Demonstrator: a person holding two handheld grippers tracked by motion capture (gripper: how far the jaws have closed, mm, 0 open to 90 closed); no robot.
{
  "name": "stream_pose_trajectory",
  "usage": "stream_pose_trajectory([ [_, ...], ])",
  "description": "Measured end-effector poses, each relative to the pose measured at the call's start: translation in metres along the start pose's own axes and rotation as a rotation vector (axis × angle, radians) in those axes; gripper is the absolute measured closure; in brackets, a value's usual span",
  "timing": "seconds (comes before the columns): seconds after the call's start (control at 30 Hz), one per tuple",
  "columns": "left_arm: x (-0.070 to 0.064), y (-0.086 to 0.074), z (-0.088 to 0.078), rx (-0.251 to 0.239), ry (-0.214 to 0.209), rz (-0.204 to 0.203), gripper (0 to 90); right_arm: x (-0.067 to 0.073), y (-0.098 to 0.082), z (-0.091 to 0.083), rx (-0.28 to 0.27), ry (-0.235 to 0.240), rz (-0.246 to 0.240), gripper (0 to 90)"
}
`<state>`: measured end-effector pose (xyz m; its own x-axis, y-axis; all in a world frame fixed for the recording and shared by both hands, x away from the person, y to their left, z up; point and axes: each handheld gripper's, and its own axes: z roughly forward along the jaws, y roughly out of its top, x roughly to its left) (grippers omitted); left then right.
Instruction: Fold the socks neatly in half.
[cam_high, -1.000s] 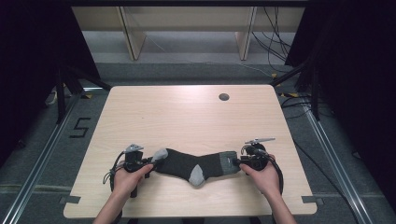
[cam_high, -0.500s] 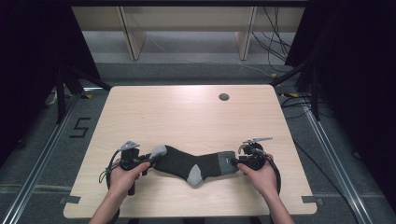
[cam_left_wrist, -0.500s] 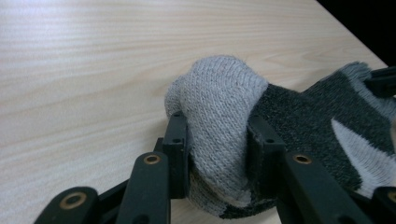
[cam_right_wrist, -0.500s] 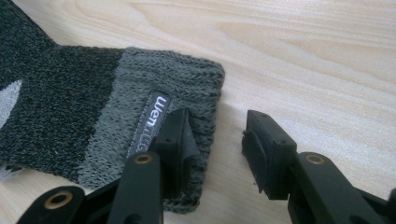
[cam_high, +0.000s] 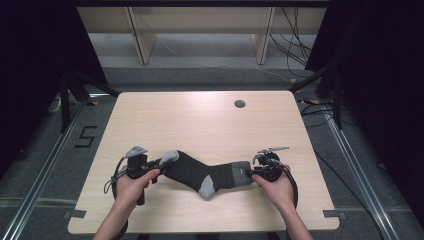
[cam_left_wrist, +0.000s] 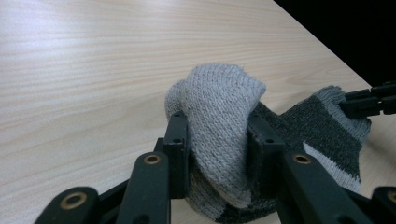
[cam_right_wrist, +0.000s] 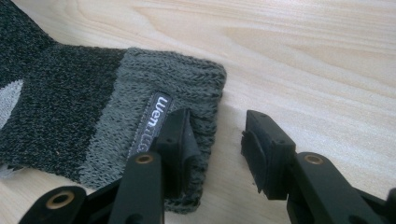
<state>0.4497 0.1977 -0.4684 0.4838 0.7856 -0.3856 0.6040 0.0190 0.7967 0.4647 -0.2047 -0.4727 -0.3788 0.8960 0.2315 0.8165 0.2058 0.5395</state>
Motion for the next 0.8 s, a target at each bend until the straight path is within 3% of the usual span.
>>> stream_pose_trajectory([
  [0.07,-0.001,0.002,-0.001,0.004,0.001,0.0,65.3,0.0,0.001,0.001,-0.006,-0.026,-0.009,60.8],
  [0.1,-0.001,0.003,-0.002,-0.003,-0.01,0.003,65.4,0.001,0.001,0.001,0.005,-0.004,0.001,60.8],
  [0.5,-0.007,0.011,-0.006,-0.025,-0.008,0.011,65.6,0.005,0.003,0.004,0.007,-0.012,-0.011,61.4],
  [0.53,-0.007,0.012,-0.006,-0.03,-0.007,0.008,65.7,0.005,0.003,0.004,0.009,-0.025,-0.032,61.3],
  [0.63,-0.008,0.013,-0.007,-0.031,-0.003,0.008,65.8,0.007,0.003,0.005,-0.007,-0.01,-0.027,61.3],
  [0.73,-0.009,0.013,-0.007,-0.042,-0.011,0.009,65.9,0.008,0.004,0.004,0.014,-0.017,-0.013,61.3],
  [0.8,-0.01,0.015,-0.007,-0.04,-0.015,0.008,66.2,0.008,0.004,0.005,-0.006,-0.011,-0.029,61.3],
])
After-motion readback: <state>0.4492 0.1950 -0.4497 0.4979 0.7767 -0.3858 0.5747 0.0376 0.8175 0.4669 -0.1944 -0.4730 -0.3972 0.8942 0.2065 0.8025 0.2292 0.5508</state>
